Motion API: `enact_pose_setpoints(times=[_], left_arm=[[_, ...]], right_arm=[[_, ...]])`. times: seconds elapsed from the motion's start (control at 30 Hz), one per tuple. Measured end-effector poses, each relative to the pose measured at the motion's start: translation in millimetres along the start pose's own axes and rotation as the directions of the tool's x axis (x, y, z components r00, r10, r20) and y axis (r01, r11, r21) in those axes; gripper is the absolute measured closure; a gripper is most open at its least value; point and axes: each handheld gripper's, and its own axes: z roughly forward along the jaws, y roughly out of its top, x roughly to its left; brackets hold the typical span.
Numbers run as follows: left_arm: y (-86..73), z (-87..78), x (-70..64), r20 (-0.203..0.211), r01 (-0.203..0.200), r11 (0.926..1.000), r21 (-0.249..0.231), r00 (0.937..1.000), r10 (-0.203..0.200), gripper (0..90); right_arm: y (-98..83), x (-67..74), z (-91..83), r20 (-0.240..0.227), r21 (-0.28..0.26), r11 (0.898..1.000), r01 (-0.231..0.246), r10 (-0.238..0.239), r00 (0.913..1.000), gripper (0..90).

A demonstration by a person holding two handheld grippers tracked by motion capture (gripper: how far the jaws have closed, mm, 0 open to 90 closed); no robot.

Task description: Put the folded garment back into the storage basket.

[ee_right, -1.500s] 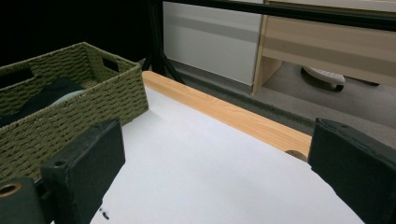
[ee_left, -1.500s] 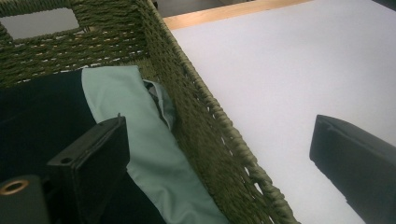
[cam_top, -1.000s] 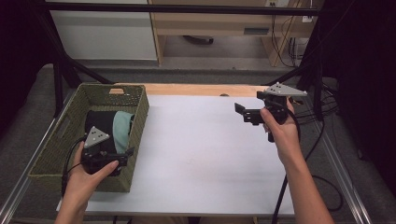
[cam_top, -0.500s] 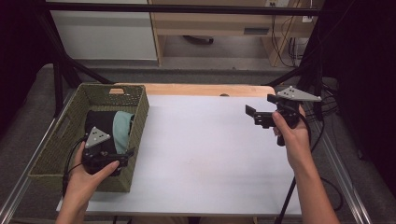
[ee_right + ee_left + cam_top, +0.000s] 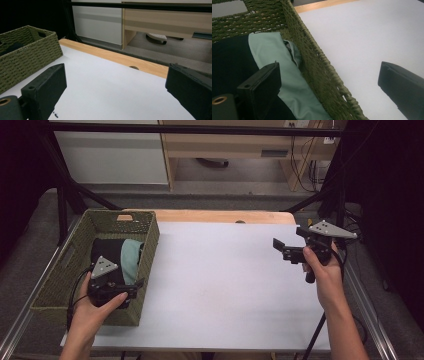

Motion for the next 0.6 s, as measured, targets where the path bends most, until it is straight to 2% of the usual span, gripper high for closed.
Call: enact_pose_setpoints(times=[0.37, 0.6], left_arm=[[-0.4, 0.0, 0.7, 0.001, 0.003, 1.0000, 0.000, 1.0000, -0.003, 4.8], [-0.5, -0.1, 0.4, 0.002, 0.003, 1.0000, -0.002, 1.0000, -0.003, 4.8]], right_arm=[[-17.6, -1.7, -8.1, 0.016, 0.003, 1.000, 0.001, -0.001, 0.9999, 4.1], [-32.1, -4.8, -14.1, 0.034, -0.010, 1.000, -0.017, 0.018, 0.9993, 4.1]])
